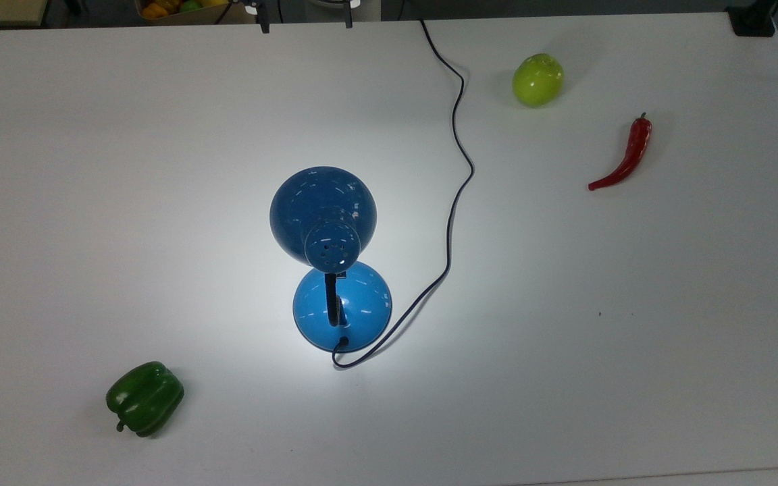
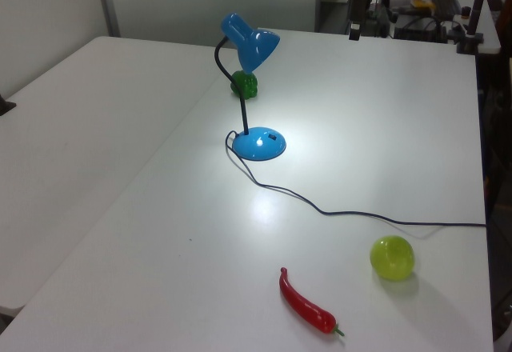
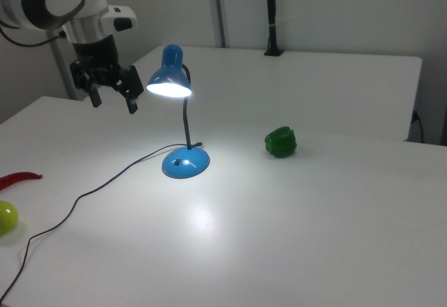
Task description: Turn off lamp
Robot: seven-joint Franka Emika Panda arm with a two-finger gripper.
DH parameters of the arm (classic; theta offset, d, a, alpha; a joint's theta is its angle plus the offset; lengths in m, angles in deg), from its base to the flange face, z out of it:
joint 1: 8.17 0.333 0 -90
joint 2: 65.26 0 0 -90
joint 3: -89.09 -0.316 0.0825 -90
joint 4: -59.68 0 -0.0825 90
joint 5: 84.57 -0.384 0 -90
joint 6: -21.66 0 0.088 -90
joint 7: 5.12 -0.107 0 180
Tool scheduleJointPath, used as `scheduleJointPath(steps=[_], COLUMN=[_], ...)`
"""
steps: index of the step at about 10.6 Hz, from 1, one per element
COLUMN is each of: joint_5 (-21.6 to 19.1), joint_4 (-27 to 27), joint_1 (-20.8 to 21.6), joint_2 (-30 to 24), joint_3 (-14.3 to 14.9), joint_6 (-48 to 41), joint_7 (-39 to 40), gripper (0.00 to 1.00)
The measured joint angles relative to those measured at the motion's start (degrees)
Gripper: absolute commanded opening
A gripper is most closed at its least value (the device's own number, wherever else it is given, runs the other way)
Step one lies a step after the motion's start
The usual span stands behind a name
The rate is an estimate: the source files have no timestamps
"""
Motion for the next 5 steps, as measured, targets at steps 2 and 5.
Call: scheduleJointPath(steps=[2, 5], joint_5=[0.0, 0.0], joint_4=[-0.1, -0.1], joint_1=[0.5, 0.5], joint_2=[0.2, 0.3], joint_3=[0.0, -0.1], joint_6=[0.0, 0.0], joint_7=[0.0, 0.0], gripper=[1.00, 1.00])
